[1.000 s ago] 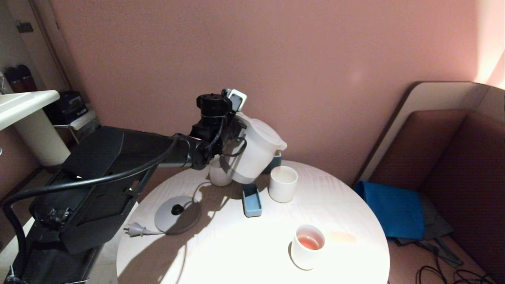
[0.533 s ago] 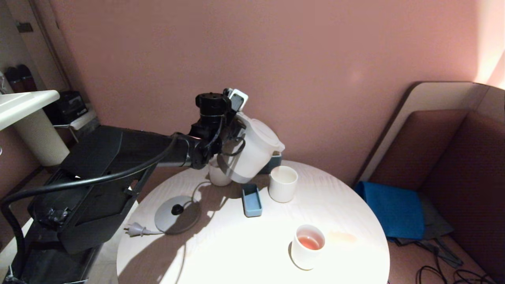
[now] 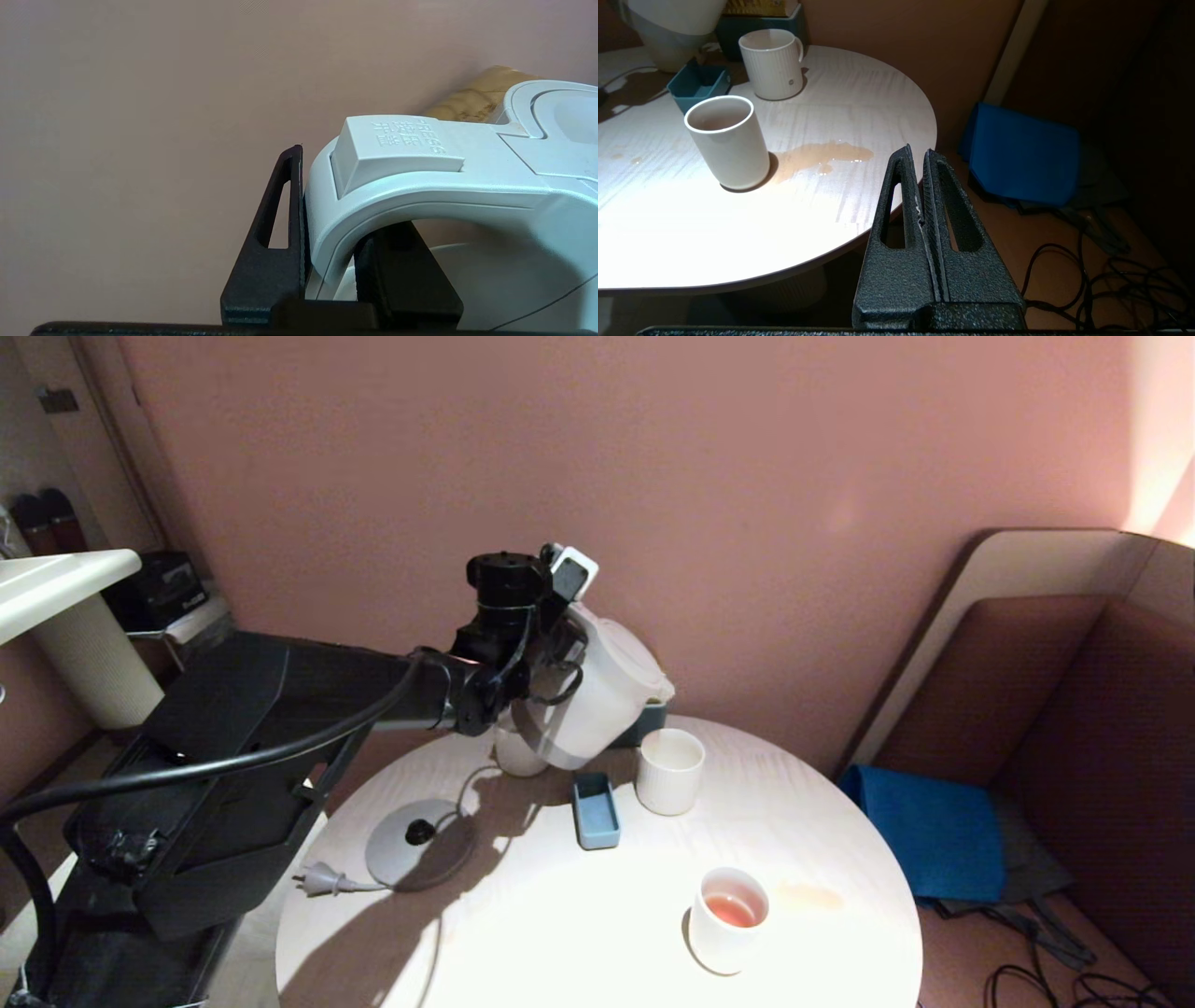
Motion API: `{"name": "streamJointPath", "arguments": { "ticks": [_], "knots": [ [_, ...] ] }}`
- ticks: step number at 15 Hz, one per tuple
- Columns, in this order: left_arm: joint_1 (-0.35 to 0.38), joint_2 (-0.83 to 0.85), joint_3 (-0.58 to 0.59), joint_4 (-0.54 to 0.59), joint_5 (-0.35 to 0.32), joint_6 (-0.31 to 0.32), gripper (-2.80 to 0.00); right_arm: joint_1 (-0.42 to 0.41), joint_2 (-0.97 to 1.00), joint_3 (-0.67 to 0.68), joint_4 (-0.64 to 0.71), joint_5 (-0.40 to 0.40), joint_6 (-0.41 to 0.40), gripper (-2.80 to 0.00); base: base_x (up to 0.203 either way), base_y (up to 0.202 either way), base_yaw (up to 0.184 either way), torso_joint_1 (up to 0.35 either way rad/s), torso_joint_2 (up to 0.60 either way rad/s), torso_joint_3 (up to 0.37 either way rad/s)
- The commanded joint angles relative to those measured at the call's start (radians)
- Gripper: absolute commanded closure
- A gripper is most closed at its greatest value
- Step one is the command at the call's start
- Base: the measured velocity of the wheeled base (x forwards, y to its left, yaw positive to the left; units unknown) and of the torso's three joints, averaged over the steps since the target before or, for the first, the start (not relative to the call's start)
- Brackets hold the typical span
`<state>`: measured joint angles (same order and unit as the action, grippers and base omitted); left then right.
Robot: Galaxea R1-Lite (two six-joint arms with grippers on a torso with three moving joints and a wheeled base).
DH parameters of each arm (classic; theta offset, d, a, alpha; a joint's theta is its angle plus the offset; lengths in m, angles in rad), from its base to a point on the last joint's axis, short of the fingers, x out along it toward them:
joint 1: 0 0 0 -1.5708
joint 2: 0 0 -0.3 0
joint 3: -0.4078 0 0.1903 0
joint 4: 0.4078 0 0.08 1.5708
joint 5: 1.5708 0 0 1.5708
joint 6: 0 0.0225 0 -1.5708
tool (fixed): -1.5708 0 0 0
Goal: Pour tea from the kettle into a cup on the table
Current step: Pour water into the cup
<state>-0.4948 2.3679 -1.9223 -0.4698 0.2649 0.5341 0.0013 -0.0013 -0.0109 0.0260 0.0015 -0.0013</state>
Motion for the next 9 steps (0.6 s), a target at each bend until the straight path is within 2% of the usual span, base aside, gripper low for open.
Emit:
{"name": "streamJointPath", "arguments": {
  "ticks": [1,9],
  "knots": [
    [-0.007,-0.002,0.000,-0.003,0.002,0.030,0.00,0.000,0.001,0.000,0.000,0.000,0.000,0.00,0.000,0.000,0.000,0.000,0.00,0.000],
    [-0.013,-0.001,0.000,0.000,0.002,0.122,0.00,0.000,0.001,0.000,0.000,0.000,0.000,0.00,0.000,0.000,0.000,0.000,0.00,0.000]
  ]
}}
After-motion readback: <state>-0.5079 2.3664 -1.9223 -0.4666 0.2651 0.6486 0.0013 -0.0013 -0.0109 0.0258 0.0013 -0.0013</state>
